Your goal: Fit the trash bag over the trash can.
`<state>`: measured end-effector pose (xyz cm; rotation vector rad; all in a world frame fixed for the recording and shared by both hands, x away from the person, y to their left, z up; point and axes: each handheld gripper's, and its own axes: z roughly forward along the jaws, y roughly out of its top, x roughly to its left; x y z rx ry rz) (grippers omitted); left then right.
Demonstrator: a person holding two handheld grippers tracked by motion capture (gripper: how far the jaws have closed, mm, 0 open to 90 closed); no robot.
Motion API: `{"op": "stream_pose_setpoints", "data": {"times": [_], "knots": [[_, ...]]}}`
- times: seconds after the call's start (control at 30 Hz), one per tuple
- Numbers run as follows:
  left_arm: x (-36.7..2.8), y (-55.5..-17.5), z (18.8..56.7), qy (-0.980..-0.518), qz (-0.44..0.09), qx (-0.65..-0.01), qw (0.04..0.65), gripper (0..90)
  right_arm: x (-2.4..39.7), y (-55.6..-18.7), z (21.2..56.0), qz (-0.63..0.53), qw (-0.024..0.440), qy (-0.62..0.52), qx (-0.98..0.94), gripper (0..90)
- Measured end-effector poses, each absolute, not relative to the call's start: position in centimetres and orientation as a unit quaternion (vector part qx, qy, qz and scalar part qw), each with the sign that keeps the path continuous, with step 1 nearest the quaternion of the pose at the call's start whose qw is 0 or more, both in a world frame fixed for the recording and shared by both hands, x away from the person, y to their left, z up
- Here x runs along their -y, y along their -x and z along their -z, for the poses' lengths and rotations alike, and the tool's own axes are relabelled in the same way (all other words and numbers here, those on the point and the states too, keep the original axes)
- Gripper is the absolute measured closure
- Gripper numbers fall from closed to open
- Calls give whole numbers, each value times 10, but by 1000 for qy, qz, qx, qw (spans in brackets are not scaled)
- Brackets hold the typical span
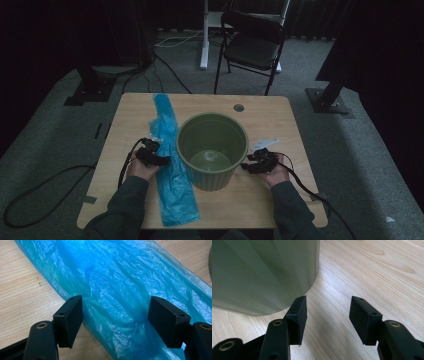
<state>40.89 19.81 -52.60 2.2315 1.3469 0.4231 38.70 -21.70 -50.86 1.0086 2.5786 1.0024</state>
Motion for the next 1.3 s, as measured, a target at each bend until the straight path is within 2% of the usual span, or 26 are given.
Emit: {"op": "stream_pose_setpoints", "data": {"times": [0.23,0.37,0.47,0.7,1.3], "knots": [[-196,-410,527,-819,-158,-492,251,241,216,-387,509,-337,97,-341,-872,474],[-192,-411,527,-826,-150,-485,246,188,216,-388,510,-336,95,-341,-873,473],[-190,-411,526,-819,-122,-493,265,188,216,-388,510,-335,94,-342,-873,472],[-187,-409,524,-815,-101,-498,281,188,216,-388,511,-330,94,-342,-875,471],[-150,-402,530,-838,-147,-461,253,157,216,-389,512,-325,93,-345,-876,470]]}}
